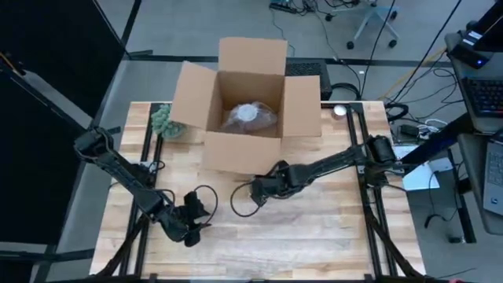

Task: Wrap mug
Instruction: Wrap the yellow patterned mug with bubble wrap

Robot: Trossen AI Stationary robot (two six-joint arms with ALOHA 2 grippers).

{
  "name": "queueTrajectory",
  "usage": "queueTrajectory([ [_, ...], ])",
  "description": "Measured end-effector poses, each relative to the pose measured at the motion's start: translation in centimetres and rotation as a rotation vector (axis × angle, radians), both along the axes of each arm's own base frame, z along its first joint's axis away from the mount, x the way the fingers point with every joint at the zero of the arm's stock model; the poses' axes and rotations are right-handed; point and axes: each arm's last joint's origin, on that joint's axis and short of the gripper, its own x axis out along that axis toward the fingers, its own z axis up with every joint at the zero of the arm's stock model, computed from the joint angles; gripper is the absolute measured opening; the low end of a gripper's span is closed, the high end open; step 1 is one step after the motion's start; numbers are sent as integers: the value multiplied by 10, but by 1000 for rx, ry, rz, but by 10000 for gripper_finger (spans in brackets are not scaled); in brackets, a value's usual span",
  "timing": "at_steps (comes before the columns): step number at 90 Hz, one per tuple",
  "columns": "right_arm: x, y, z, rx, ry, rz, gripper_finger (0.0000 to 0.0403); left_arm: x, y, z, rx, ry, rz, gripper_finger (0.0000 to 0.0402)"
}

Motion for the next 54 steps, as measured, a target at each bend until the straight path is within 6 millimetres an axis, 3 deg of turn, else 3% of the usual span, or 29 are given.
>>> queueTrajectory([
  [12, 1, 1, 5, -14, -16, 32, 14, 0, 0, 0, 8, -8, 8, 173],
  [26, -3, 0, 16, -20, -36, 51, 16, 0, 1, 0, 10, -10, 11, 173],
  [37, -12, 1, 46, -19, -114, 87, 9, 0, 1, 0, 11, -10, 11, 173],
  [54, -30, 29, 77, 94, -196, 230, 7, 2, -2, 2, 3, -28, -23, 173],
])
